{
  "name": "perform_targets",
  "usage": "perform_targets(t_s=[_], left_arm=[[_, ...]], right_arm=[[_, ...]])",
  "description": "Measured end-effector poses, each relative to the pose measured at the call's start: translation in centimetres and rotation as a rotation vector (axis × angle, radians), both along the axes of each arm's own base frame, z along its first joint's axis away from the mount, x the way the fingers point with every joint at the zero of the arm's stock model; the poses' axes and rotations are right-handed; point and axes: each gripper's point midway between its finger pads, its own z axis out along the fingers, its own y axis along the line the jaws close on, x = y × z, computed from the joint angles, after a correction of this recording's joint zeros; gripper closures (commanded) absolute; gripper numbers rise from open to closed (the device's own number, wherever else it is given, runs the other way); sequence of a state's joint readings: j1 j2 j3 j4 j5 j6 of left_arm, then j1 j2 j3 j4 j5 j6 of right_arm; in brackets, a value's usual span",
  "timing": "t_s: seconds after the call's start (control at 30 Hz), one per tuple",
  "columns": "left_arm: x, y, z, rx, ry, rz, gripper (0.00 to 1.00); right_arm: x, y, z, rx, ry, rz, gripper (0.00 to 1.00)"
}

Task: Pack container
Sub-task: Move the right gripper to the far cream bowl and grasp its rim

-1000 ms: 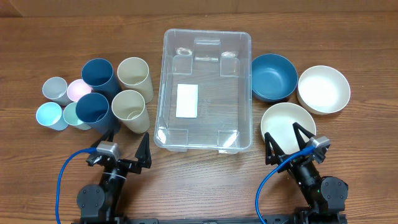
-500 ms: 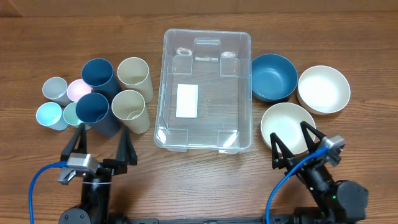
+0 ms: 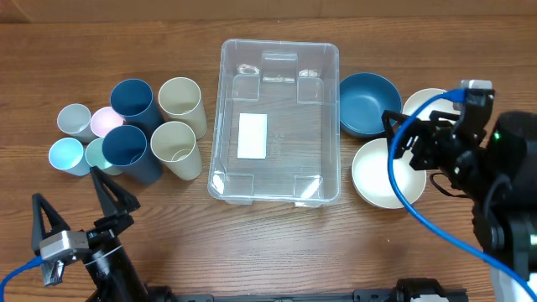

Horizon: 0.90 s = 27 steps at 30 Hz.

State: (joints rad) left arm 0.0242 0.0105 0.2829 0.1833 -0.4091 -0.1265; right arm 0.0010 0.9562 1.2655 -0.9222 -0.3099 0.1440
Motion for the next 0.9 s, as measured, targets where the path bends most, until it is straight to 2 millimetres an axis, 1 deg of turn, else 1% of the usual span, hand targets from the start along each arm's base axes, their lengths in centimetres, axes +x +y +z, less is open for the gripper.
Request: perform_targets(t_s=[0.07, 0.1, 0.2, 0.27, 0.37, 0.4, 0.47, 0.53, 0.63, 0.77, 0.83, 0.9], left_arm=[[0.1, 0.4, -0.5, -0.008, 0.023, 0.022, 0.00], [0.2, 0.5, -0.9, -0.011, 0.039, 0.029, 0.00], [0.7, 0.7, -2.5, -0.016, 0.115, 0.042, 0.00], [1.1, 0.8, -3.9, -0.017, 0.181, 0.048, 0.00], [1.3, 0.8, -4.7, -0.017, 0.217, 0.051, 0.00], [1.3, 0.8, -4.9, -0.018, 0.225, 0.051, 0.00], [1.5, 0.9, -5.7, -0.018, 0.260, 0.052, 0.00], [1.7, 0.9, -6.6, -0.017, 0.304, 0.052, 0.00], [1.8, 0.9, -7.9, -0.017, 0.359, 0.052, 0.00], [1.9, 0.9, -10.4, -0.017, 0.469, 0.053, 0.00], [1.9, 0.9, -11.2, -0.017, 0.507, 0.053, 0.00], [1.9, 0.9, -11.4, -0.017, 0.512, 0.053, 0.00]], right_arm=[[0.4, -0.2, -1.0, 0.003, 0.045, -0.013, 0.00], [0.7, -0.7, -1.4, 0.011, 0.065, -0.040, 0.00], [1.8, -4.4, -3.2, 0.040, 0.149, -0.240, 0.00], [2.4, -8.3, -4.8, 0.071, 0.218, -0.419, 0.00], [2.7, -12.3, -6.9, 0.110, 0.294, -0.579, 0.00], [2.9, -14.0, -7.9, 0.123, 0.328, -0.635, 0.00], [3.1, -15.9, -9.7, 0.142, 0.385, -0.697, 0.00], [3.4, -17.8, -12.1, 0.170, 0.463, -0.748, 0.00], [3.7, -19.1, -15.0, 0.194, 0.553, -0.783, 0.01], [4.3, -19.8, -19.2, 0.215, 0.677, -0.801, 0.03], [5.1, -20.3, -20.9, 0.216, 0.702, -0.806, 0.05], [6.0, -20.9, -22.8, 0.218, 0.723, -0.811, 0.06]])
